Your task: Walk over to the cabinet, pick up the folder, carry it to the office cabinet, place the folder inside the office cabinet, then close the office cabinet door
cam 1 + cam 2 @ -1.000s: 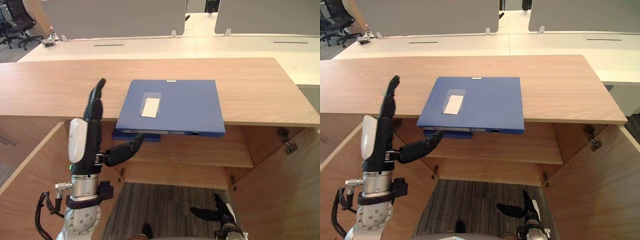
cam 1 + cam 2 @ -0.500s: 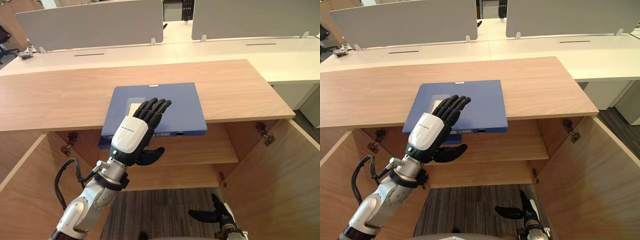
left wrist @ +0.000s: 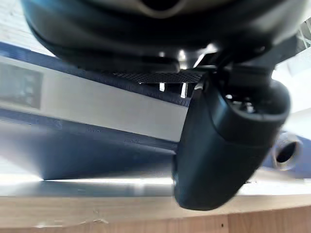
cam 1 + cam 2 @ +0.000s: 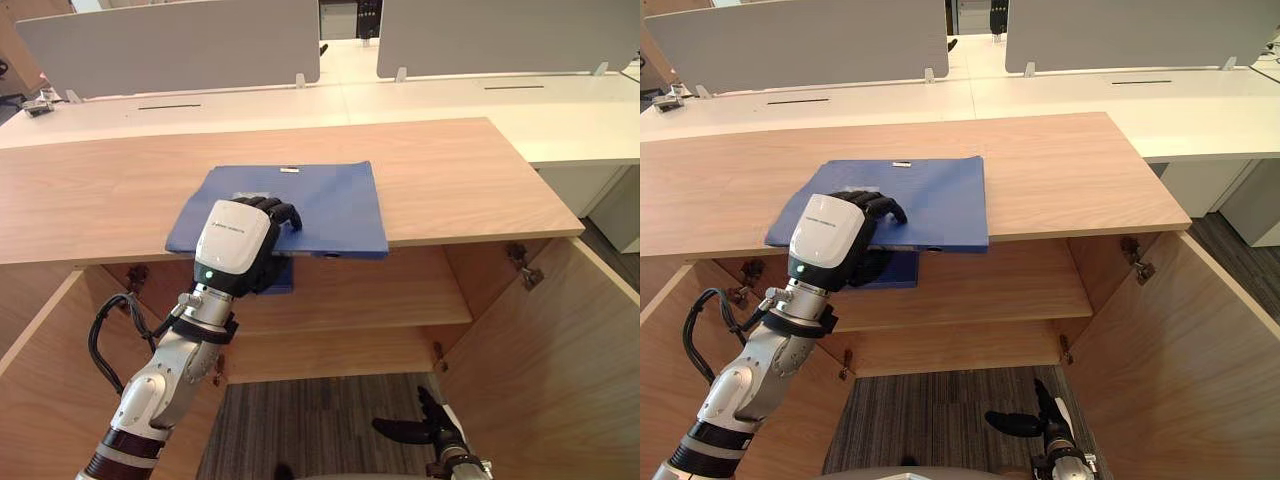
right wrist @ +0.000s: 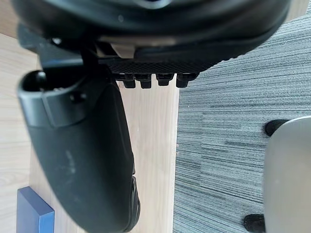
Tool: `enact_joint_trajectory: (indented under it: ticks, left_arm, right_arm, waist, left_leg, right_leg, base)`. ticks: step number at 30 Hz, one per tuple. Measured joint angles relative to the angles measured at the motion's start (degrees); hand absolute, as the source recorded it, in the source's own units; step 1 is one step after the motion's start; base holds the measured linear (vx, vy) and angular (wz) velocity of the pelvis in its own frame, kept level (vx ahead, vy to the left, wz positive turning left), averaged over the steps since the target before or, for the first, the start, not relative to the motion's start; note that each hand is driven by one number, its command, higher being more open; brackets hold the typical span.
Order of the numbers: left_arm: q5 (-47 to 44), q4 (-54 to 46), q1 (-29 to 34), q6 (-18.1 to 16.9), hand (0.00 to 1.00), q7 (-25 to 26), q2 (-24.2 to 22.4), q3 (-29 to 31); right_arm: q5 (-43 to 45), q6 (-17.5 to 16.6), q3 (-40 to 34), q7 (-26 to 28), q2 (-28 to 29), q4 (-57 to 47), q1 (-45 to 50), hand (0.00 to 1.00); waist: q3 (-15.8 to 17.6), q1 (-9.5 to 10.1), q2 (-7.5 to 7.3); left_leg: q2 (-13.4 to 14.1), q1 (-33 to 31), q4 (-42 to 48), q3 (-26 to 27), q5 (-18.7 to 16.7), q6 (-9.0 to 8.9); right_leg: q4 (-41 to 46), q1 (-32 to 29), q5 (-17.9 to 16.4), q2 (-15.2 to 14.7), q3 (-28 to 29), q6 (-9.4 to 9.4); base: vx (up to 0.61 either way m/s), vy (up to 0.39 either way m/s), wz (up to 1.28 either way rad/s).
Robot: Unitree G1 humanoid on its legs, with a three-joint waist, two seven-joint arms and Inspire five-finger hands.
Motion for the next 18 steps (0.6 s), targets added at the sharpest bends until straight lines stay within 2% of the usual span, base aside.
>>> enact_joint_trajectory:
  ticks: [3, 7, 10, 13, 15, 16, 18]
  left_arm:
    - [-4.32, -4.46, 2.64, -0.29, 0.0, -0.57, -3.79, -1.1]
    - [-16.0, -12.67, 5.52, -3.1, 0.0, -2.73, -8.08, -4.99]
    - [-28.51, -18.4, 5.79, -6.1, 0.0, -3.87, -10.69, -8.51]
    - [-37.21, -21.59, 5.94, -7.73, 0.0, -3.9, -11.46, -10.28]
    - [-42.31, -23.33, 6.29, -8.26, 0.0, -3.9, -11.71, -10.31]
    - [-50.23, -25.47, 6.97, -8.68, 0.0, -4.14, -11.91, -10.04]
    - [-57.95, -27.32, 7.95, -9.07, 0.0, -5.1, -12.5, -8.72]
  right_arm:
    - [0.31, 0.0, -0.04, -0.09, 0.32, -0.33, 0.02, 1.0]
    - [1.96, 0.25, -0.1, -0.43, 1.76, -8.55, 2.01, 1.0]
    - [3.22, 0.26, -0.08, -0.66, 3.27, -18.22, 2.38, 1.0]
    - [4.96, 0.18, -0.05, -1.21, 4.53, -29.43, 3.76, 1.0]
    - [6.45, 0.02, -0.12, -1.46, 4.96, -35.88, 4.56, 1.0]
    - [8.72, -0.24, -0.48, -1.81, 5.24, -43.77, 5.52, 1.0]
    - [10.99, -1.31, -1.77, -1.88, 6.06, -50.89, 6.36, 1.0]
  waist:
    - [-0.05, 0.0, -0.29]
    - [-0.02, -0.06, -0.4]
    - [-0.01, -0.12, -0.41]
    - [-0.01, -0.15, -0.42]
    - [0.01, -0.21, -0.45]
    - [0.04, -0.28, -0.49]
    - [0.05, -0.34, -0.52]
  left_leg:
    - [0.01, -0.41, 0.07, 0.1, 0.01, 0.01]
    - [0.03, -0.57, 0.3, 0.17, 0.02, 0.02]
    - [0.09, -0.73, 0.02, 1.02, -0.09, 0.11]
    - [0.1, -0.75, 0.01, 2.13, -0.19, 0.15]
    - [0.08, -0.71, 0.02, 2.65, -0.15, 0.22]
    - [0.05, -0.62, 0.2, 3.0, -0.12, 0.29]
    - [0.04, -0.54, 0.31, 3.23, -0.12, 0.29]
  right_leg:
    - [-0.04, -0.35, 0.14, 0.03, 0.19, 0.0]
    - [0.16, -0.54, 0.45, 0.08, 0.36, -0.06]
    - [0.37, -1.37, 0.89, 0.14, 1.43, -0.04]
    - [0.35, -2.22, 1.25, 0.15, 2.58, 0.02]
    - [0.34, -2.5, 1.44, 0.15, 3.11, 0.06]
    - [0.3, -2.59, 1.62, 0.13, 3.48, 0.1]
    - [0.19, -2.6, 1.77, 0.13, 3.72, 0.13]
  base:
    - [0.01, -0.002, -0.01]
    - [-0.01, 0.0, -0.01]
    - [-0.06, 0.009, -0.16]
    - [-0.06, 0.026, -0.2]
    - [-0.03, 0.023, -0.17]
    - [0.0, 0.013, -0.11]
    - [0.01, 0.006, -0.09]
